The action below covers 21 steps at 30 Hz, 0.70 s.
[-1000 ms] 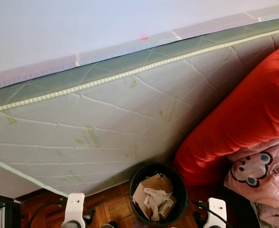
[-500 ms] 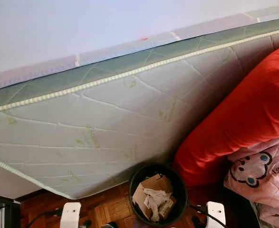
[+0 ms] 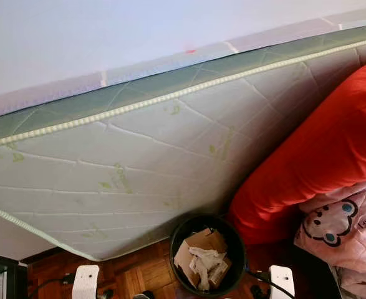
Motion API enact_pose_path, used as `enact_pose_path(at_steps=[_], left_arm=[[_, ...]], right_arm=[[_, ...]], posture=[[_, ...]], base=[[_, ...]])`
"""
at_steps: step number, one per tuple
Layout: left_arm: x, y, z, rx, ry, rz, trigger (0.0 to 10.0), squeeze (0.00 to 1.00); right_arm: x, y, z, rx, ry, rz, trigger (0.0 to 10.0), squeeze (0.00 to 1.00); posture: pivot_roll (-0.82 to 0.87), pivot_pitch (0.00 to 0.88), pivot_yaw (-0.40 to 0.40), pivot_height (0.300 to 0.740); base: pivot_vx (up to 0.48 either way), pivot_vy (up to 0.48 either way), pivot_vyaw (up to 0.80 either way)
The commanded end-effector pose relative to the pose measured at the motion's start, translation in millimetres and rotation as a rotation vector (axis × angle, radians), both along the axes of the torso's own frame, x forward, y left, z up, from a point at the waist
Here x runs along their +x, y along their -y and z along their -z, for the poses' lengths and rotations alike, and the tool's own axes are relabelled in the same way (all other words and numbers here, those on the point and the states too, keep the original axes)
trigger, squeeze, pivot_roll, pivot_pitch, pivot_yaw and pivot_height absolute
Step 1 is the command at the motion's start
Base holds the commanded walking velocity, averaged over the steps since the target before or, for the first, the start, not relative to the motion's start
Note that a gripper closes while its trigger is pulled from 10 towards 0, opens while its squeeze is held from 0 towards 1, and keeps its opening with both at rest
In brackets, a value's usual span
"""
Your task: Clean up the room
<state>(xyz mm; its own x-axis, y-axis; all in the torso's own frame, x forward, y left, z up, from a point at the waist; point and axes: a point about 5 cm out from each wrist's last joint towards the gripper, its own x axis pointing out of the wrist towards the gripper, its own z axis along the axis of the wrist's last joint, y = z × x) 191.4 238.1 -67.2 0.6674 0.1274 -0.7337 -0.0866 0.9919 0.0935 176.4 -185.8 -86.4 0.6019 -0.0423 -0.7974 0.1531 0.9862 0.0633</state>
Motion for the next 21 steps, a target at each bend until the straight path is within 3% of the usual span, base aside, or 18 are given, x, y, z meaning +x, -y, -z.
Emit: enact_pose_path(at_steps=[1, 9, 16, 21], left_arm=[[-11.7, -2.8, 6.2, 0.000, -0.056, -0.021, 10.0, 0.00], [-9.4, 0.0, 6.4, -0.003, -0.067, -0.021, 10.0, 0.00], [-5.9, 11.8, 7.8, -0.009, -0.066, -0.012, 10.0, 0.00], [-11.1, 19.3, 11.5, -0.015, -0.064, -0.003, 10.0, 0.00]], right_arm=[[-9.2, -2.9, 4.8, 0.006, -0.037, -0.004, 10.0, 0.00], [-4.3, -12.2, 3.8, 0.013, -0.033, -0.024, 10.0, 0.00], [0.0, -19.1, 2.6, 0.015, -0.030, -0.032, 10.0, 0.00], [-0.7, -15.9, 2.6, 0.015, -0.030, -0.032, 10.0, 0.00]], posture=[[0.03, 0.228, -0.014, 0.740], [0.03, 0.237, -0.013, 0.740], [0.03, 0.239, -0.013, 0.740], [0.03, 0.241, -0.013, 0.740]], base=[[-0.247, 0.000, 0.00], [-0.255, 0.000, 0.00], [-0.256, 0.000, 0.00], [-0.256, 0.000, 0.00]])
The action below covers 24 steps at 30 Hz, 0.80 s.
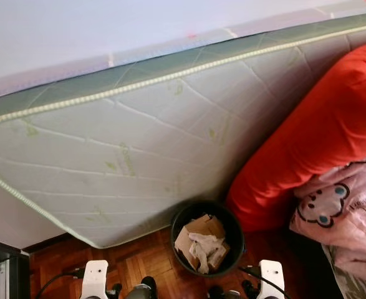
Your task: Clean up the room
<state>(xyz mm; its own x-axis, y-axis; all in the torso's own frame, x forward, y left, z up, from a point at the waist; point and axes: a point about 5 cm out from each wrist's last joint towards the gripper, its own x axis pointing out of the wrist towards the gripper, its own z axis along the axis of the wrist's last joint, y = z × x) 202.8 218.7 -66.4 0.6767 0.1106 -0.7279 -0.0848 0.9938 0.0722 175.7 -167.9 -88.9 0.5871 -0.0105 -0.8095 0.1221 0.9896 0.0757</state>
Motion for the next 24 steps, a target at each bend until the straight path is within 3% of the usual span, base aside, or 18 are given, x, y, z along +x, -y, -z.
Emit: enact_pose_path(at_steps=[1, 6, 9, 14, 19, 24], left_arm=[[-22.5, -0.2, 12.2, 0.006, -0.076, -0.005, 10.0, 0.00], [-36.3, -7.8, 15.7, 0.006, -0.078, -0.014, 10.0, 0.00], [-48.7, -21.3, 16.7, 0.009, -0.084, -0.027, 10.0, 0.00], [-54.9, -28.6, 16.8, 0.011, -0.088, -0.035, 10.0, 0.00], [-46.6, -22.1, 15.9, 0.006, -0.084, -0.029, 10.0, 0.00], [-25.7, -10.8, 10.9, 0.002, -0.069, -0.018, 10.0, 0.00]], right_arm=[[0.1, 2.0, 0.1, -0.001, -0.010, 0.000, 10.0, 0.00], [0.2, 2.9, 0.0, -0.002, -0.010, -0.001, 10.0, 0.00], [0.0, 3.2, 0.0, -0.003, -0.010, -0.004, 10.0, 0.00], [-0.2, 3.9, 0.1, -0.004, -0.011, -0.006, 10.0, 0.00], [-0.4, 4.1, 0.1, -0.008, -0.013, -0.025, 10.0, 0.00], [-0.5, 4.5, 0.1, -0.006, -0.012, -0.022, 10.0, 0.00]], posture=[[0.03, 0.241, -0.013, 0.740], [0.03, 0.240, -0.014, 0.740], [0.03, 0.241, -0.015, 0.740], [0.03, 0.240, -0.017, 0.740], [0.03, 0.241, -0.019, 0.740], [0.03, 0.241, -0.021, 0.740]], base=[[-0.259, 0.000, 0.00], [-0.257, 0.000, 0.00], [-0.259, 0.000, 0.00], [-0.258, 0.000, 0.00], [-0.259, 0.000, 0.00], [-0.257, 0.000, 0.00]])
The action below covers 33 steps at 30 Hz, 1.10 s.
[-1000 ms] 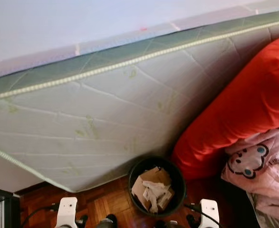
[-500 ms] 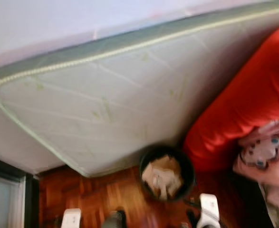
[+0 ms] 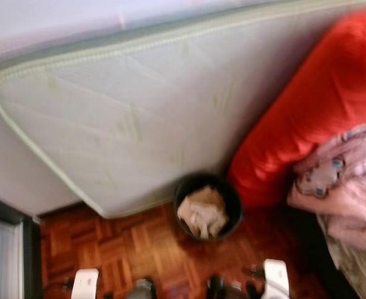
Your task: Clean up the room
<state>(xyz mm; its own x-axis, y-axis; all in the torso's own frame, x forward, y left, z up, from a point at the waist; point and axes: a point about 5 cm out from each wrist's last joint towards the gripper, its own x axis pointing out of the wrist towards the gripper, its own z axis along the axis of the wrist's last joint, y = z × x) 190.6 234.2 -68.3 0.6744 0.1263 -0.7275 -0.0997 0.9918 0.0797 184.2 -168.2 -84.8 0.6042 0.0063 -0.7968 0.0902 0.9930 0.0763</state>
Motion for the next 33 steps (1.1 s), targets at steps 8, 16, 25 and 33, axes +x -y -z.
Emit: enact_pose_path(at_steps=[8, 16, 25, 33], left_arm=[[-2.4, 15.6, 6.8, -0.002, -0.064, 0.012, 10.0, 0.00], [-1.3, 10.2, 5.3, 0.005, -0.068, 0.003, 10.0, 0.00], [-23.8, -3.7, 11.4, 0.012, -0.089, -0.011, 10.0, 0.00], [-35.4, 2.7, 17.4, -0.002, -0.107, -0.009, 10.0, 0.00]], right_arm=[[-9.7, 5.2, 4.4, -0.007, -0.035, 0.008, 10.0, 0.00], [-9.8, 5.8, 4.3, -0.005, -0.033, 0.007, 10.0, 0.00], [-10.7, 6.9, 4.6, -0.009, -0.036, 0.004, 10.0, 0.00], [-12.3, 7.3, 5.5, -0.008, -0.052, 0.002, 10.0, 0.00]], posture=[[0.03, 0.241, -0.022, 0.740], [0.03, 0.239, -0.023, 0.740], [0.03, 0.241, -0.025, 0.740], [0.03, 0.236, -0.029, 0.740]], base=[[-0.032, 0.000, 0.00], [0.000, 0.000, 0.00], [0.000, 0.000, 0.00], [0.000, 0.000, -0.20]])
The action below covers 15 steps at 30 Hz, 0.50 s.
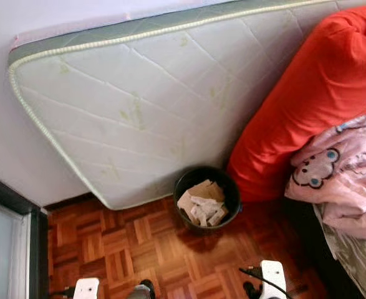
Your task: Clean up the room
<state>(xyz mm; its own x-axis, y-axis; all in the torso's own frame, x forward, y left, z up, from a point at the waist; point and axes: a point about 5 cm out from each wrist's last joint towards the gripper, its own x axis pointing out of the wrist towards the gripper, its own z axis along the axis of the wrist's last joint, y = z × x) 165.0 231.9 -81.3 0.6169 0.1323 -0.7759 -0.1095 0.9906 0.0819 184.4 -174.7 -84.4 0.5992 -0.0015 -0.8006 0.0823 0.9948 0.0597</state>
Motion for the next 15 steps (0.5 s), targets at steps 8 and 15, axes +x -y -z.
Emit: enact_pose_path(at_steps=[8, 15], left_arm=[[15.8, 8.5, -4.0, 0.008, 0.003, 0.023, 10.0, 0.00], [27.7, 25.3, -6.3, 0.015, 0.024, 0.048, 10.0, 0.00]], right_arm=[[-12.1, 0.2, 6.1, 0.005, -0.054, 0.002, 10.0, 0.00], [-11.9, 0.5, 6.0, 0.004, -0.054, -0.004, 10.0, 0.00]], posture=[[0.04, 0.227, -0.028, 0.740], [0.04, 0.226, -0.031, 0.740]], base=[[0.000, 0.000, -0.76], [0.000, -0.095, -0.76]])
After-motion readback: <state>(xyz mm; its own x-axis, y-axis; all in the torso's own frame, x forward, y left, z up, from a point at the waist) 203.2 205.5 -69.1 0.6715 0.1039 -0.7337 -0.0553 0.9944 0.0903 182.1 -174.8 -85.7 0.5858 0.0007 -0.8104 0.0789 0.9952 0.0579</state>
